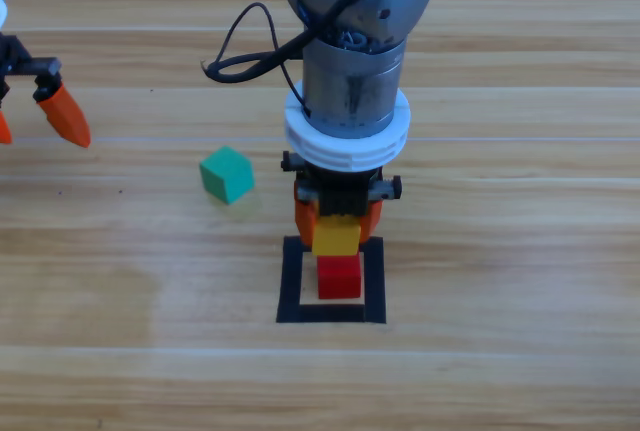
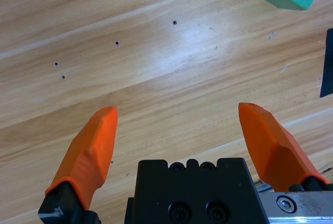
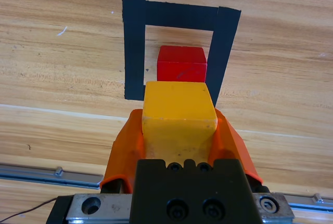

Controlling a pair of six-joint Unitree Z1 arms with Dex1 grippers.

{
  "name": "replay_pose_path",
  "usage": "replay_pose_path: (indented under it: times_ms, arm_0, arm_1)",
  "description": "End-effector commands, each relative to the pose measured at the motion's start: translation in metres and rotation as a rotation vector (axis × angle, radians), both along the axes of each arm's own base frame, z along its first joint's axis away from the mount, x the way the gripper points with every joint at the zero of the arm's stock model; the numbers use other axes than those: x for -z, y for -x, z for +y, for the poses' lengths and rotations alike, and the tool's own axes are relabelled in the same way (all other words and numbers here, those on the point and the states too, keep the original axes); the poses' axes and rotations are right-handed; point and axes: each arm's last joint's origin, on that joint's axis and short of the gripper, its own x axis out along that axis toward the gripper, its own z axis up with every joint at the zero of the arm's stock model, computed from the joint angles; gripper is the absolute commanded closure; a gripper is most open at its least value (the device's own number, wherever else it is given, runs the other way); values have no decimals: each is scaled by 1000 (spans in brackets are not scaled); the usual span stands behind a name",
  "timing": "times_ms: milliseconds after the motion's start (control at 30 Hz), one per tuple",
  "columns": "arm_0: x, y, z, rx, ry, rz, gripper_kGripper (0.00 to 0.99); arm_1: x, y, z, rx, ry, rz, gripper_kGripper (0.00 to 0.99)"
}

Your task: Stack the blocks in the rectangular block: red at the bottom, yellow in the middle, green on top

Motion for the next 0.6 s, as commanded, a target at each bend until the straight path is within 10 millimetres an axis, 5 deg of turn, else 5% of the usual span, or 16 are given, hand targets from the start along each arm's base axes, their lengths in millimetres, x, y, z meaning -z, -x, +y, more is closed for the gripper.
replay_pose_path:
  times_ms: [33,600]
  arm_0:
    - [5,3,-5,-4,-6,7,0]
    - [12,2,-19,-8,-27,10,0]
  arm_1:
    - [45,4,10,-16,103,44,990]
    - [60,2,12,-9,128,53,990]
